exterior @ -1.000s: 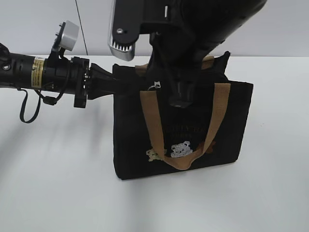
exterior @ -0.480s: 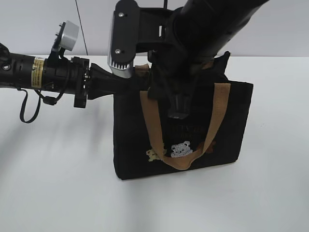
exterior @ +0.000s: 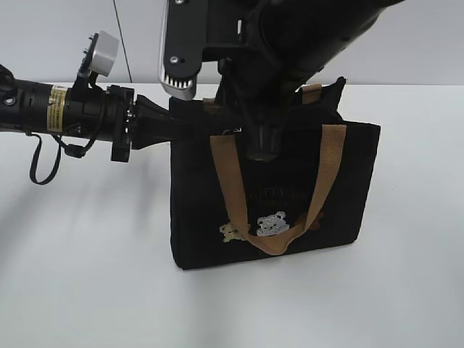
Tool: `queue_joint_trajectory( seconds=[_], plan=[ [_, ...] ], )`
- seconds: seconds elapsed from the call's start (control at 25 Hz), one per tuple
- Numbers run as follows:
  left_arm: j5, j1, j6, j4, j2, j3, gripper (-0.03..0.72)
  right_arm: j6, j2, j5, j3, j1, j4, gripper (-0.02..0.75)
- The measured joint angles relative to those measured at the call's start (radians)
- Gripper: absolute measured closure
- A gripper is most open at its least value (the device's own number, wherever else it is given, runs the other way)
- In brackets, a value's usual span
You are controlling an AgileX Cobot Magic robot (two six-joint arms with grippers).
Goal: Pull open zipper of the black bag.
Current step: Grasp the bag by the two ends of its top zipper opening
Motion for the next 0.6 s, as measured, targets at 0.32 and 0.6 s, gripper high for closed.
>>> queue_joint_trajectory(
  seconds=[0.32,0.6],
  plan=[
    [0.000,0.000,0.000,0.000,0.000,0.000,0.661,0.012,0.035,-0.025,0.000,0.000,-0.070,0.540],
    [0.000,0.000,0.000,0.000,0.000,0.000,0.661,0.030,0.041,0.026,0.000,0.000,-0.074,0.540]
  ],
)
